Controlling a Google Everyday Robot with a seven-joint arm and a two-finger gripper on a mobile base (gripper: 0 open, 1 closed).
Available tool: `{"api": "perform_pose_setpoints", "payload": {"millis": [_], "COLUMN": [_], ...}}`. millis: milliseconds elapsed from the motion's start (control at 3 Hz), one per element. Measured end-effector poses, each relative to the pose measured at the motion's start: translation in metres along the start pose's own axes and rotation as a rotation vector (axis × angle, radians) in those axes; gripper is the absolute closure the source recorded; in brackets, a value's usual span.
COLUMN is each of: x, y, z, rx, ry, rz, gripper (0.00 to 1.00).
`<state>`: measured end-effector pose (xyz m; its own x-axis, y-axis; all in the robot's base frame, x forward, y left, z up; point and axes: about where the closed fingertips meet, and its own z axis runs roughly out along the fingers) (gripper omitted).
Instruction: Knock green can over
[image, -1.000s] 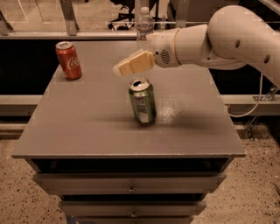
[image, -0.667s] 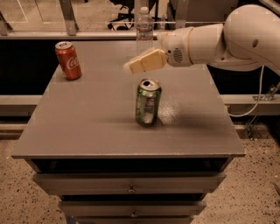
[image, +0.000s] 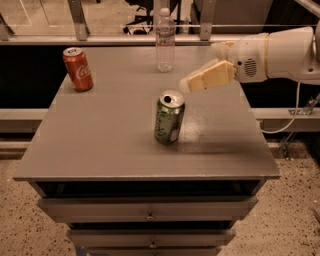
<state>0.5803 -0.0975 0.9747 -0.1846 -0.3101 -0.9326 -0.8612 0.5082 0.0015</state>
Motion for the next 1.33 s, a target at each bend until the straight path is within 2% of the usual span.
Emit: {"api": "perform_pose_setpoints", "payload": {"millis": [333, 667, 1000, 1333], "x": [0.027, 0.048, 0.062, 0.07], "y": [0.019, 0.043, 0.075, 0.089], "z": [-0.018, -0.007, 0.019, 0.035], "rx": [-0.05, -0.1, -0.139, -0.144], "ry": [0.001, -0.011, -0.041, -0.053], "rz": [0.011, 0.002, -0.034, -0.052], "gripper": [0.0, 0.0, 0.0, 0.0]}}
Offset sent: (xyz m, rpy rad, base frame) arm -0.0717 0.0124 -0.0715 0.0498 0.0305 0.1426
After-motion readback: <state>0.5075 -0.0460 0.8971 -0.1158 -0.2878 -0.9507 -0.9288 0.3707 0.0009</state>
